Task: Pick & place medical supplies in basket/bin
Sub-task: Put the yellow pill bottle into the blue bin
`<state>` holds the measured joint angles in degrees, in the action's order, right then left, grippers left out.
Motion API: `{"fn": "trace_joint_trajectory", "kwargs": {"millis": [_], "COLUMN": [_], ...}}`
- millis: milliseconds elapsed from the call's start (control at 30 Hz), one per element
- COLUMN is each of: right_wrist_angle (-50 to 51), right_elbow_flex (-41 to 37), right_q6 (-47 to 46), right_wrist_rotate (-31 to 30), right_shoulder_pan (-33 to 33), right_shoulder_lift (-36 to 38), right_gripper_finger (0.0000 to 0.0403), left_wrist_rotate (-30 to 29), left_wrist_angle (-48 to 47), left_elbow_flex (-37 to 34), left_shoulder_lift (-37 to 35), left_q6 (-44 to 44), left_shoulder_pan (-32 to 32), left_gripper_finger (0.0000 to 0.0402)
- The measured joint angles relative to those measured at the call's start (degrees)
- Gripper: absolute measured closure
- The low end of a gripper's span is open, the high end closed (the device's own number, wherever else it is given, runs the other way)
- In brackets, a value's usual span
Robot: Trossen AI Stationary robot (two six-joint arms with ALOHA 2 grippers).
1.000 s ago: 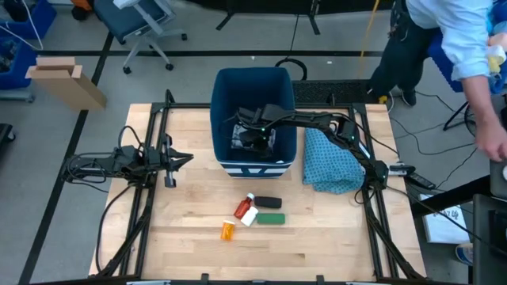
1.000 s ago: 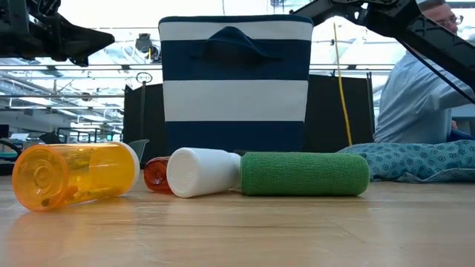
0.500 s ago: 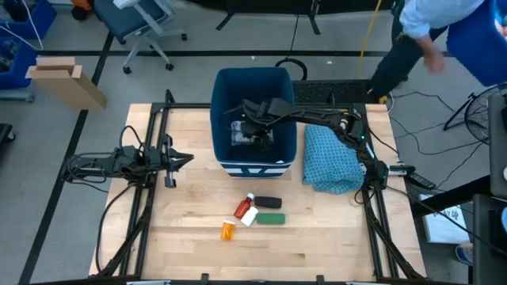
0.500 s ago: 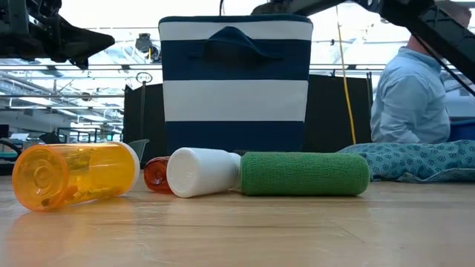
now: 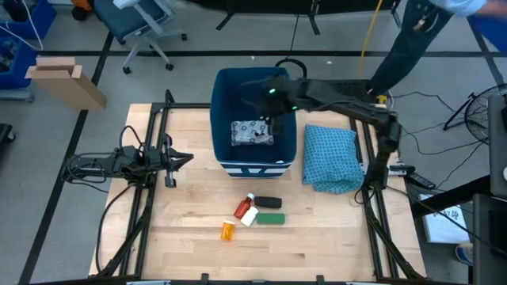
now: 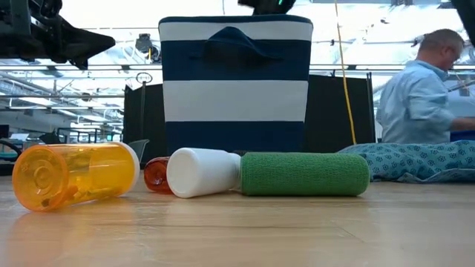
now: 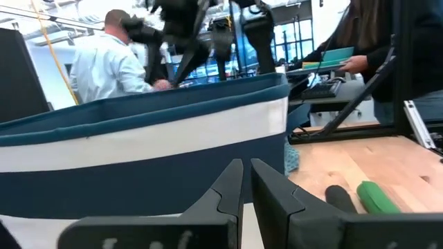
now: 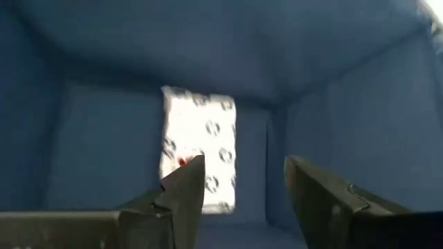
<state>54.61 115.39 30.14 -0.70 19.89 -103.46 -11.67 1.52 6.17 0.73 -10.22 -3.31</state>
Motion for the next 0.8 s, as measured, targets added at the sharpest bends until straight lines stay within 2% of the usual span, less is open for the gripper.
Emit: {"fn": "trace_joint_trajectory", "kwargs": {"millis": [167, 267, 367, 500, 633, 700, 800], "right_wrist_angle": [-0.4, -1.6, -4.2, -10.3, -19.4, -25.5, -36.1], "right_elbow_flex": [-0.6, -3.1, -8.0, -17.7, -31.3, -38.5, -49.4], "right_q6": [-2.4, -1.8, -0.6, -2.1, -3.6, -4.9, -8.6], "right_wrist_rotate": [13.2, 21.8, 27.2, 29.5, 31.5, 34.8, 43.2], "right_shoulder_pan": [0.0, 0.0, 0.0, -0.2, -1.6, -2.2, -2.4], "right_shoulder_lift": [7.2, 11.6, 15.9, 22.0, 29.3, 32.9, 38.8], "right_gripper_finger": [0.0278, 0.0335, 0.0390, 0.0395, 0.0400, 0.0401, 0.0402], "left_wrist_rotate": [-3.1, -4.9, -5.6, -5.8, -5.9, -5.9, -5.9], "left_wrist_angle": [0.0, 0.0, 0.0, 0.0, 0.0, 0.0, 0.0], "left_elbow_flex": [0.0, 0.0, 0.0, 0.0, 0.0, 0.0, 0.0], "left_shoulder_lift": [0.0, 0.0, 0.0, 0.0, 0.0, 0.0, 0.0], "left_q6": [0.0, -0.1, -0.1, 1.9, 2.4, 2.4, 2.5], "left_shoulder_pan": [0.0, 0.0, 0.0, 0.0, 0.0, 0.0, 0.0], "left_gripper_finger": [0.0369, 0.0369, 0.0369, 0.0369, 0.0369, 0.0369, 0.0369]}}
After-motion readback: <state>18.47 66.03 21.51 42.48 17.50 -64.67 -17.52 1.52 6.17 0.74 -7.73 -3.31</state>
